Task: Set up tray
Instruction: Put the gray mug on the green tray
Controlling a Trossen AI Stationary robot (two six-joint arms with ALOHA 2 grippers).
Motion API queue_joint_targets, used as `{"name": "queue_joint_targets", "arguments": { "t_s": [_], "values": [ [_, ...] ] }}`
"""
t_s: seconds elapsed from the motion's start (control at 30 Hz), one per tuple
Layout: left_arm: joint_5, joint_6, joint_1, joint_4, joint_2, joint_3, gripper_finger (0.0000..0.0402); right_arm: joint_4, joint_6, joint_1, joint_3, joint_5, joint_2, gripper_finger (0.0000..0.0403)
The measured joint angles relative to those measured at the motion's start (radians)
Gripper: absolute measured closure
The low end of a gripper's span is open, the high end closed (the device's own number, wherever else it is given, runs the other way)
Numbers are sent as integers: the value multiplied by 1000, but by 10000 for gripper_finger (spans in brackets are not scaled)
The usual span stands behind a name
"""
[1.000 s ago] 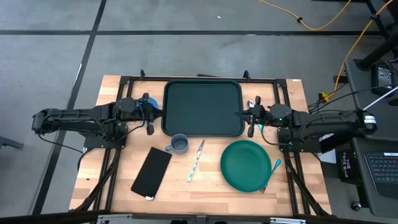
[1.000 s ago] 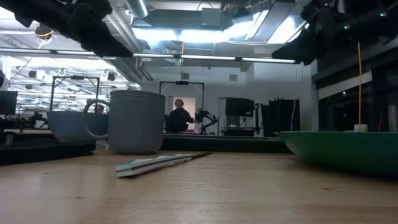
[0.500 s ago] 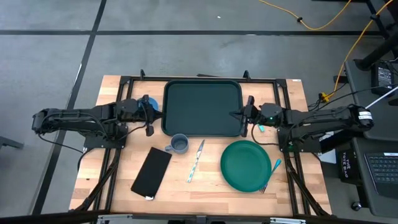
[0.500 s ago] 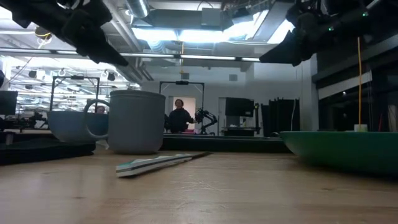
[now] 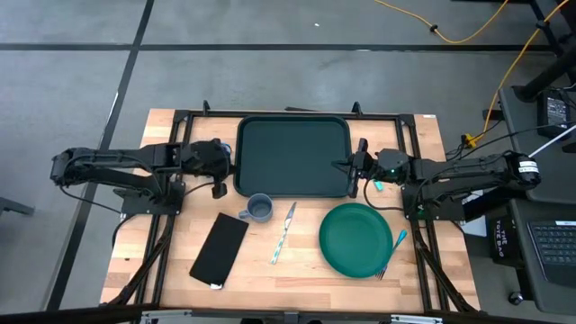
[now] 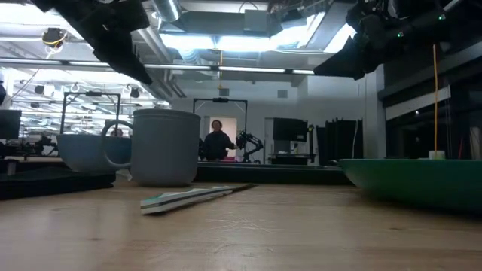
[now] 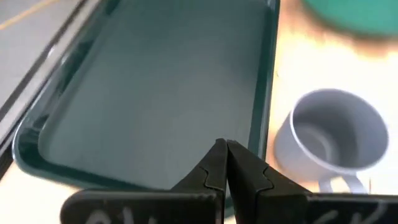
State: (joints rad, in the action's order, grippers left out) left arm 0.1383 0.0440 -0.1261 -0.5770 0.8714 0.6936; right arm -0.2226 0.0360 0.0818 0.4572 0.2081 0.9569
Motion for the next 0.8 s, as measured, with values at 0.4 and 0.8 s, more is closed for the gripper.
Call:
{"name": "queue_joint_targets", "arguments": {
  "t_s": [0.4,0.8],
  "values": [
    [86,177,232,-147,131,113,399,2,0,0,0,0,0,392],
    [138,309,413,-218,226,227,399,18,-6,0,0,0,0,392]
  ]
}}
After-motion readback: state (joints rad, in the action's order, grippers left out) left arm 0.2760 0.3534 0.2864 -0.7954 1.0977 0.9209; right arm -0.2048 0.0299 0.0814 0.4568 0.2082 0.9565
